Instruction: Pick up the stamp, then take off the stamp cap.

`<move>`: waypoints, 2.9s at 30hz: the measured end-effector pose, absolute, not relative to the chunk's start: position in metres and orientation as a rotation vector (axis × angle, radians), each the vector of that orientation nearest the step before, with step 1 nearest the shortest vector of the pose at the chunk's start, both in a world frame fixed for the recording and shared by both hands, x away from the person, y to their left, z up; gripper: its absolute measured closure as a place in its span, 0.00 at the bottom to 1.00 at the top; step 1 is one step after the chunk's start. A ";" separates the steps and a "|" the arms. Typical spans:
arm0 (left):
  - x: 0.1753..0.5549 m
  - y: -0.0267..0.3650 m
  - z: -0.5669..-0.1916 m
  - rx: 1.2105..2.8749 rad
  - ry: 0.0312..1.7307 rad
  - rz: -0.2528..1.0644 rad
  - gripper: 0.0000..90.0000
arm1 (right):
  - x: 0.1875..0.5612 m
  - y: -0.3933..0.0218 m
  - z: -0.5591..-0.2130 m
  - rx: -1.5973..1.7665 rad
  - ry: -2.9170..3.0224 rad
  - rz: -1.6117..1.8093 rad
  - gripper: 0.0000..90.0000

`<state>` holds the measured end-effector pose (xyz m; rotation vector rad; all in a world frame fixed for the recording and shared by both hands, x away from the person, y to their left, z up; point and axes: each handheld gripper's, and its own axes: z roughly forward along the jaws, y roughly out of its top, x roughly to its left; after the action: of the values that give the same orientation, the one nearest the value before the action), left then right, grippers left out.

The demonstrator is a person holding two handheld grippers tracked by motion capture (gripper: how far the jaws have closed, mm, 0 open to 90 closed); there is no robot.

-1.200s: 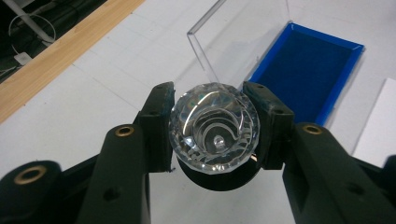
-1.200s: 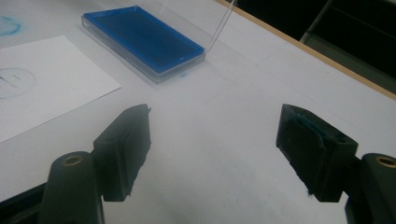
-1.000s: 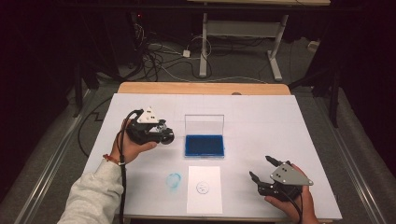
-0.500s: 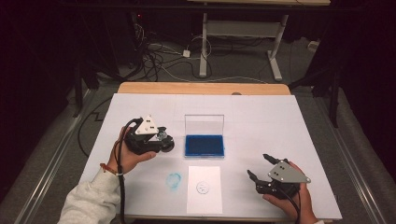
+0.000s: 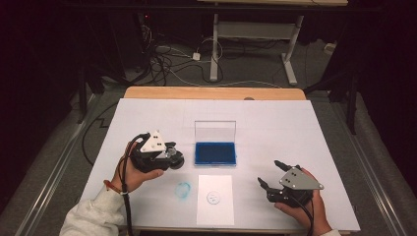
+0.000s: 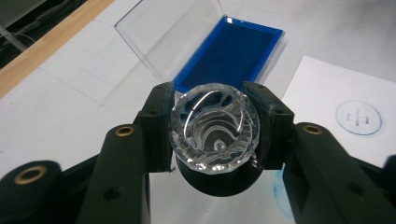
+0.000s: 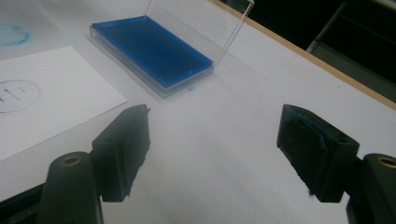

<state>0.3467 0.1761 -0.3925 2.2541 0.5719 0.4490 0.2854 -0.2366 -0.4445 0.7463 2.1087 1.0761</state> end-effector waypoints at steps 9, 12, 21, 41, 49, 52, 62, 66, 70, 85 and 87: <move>0.334 0.170 -0.391 2.257 0.527 0.436 0.61 | 0.286 -0.235 -0.445 0.741 2.115 1.087 0.29; 0.332 0.167 -0.392 2.271 0.510 0.425 0.61 | 0.287 -0.234 -0.445 0.735 2.119 1.095 0.29; 0.327 0.160 -0.390 2.267 0.476 0.403 0.61 | 0.290 -0.227 -0.444 0.721 2.148 1.100 0.26; 0.350 0.110 -0.384 2.225 0.401 0.294 0.61 | 0.308 -0.159 -0.445 0.608 2.295 1.220 0.21; 0.355 0.097 -0.387 2.224 0.391 0.276 0.61 | 0.315 -0.129 -0.448 0.605 2.322 1.283 0.21; 0.355 0.091 -0.389 2.220 0.389 0.266 0.61 | 0.318 -0.124 -0.450 0.632 2.334 1.295 0.21; 0.354 0.079 -0.389 2.198 0.370 0.236 0.61 | 0.328 -0.117 -0.453 0.687 2.345 1.392 0.30; 0.354 0.080 -0.389 2.186 0.371 0.231 0.61 | 0.328 -0.116 -0.453 0.685 2.321 1.395 0.40; 0.355 0.083 -0.388 2.174 0.376 0.219 0.61 | 0.327 -0.117 -0.452 0.671 2.314 1.404 0.42; 0.352 0.082 -0.387 2.150 0.376 0.219 0.61 | 0.328 -0.118 -0.454 0.675 2.315 1.419 0.42; 0.352 0.082 -0.387 2.151 0.377 0.221 0.61 | 0.327 -0.118 -0.455 0.673 2.318 1.414 0.42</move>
<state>0.3516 0.0818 -0.3869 2.1511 0.3770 0.2207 0.3272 -0.1181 -0.4547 0.6727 2.3177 1.4139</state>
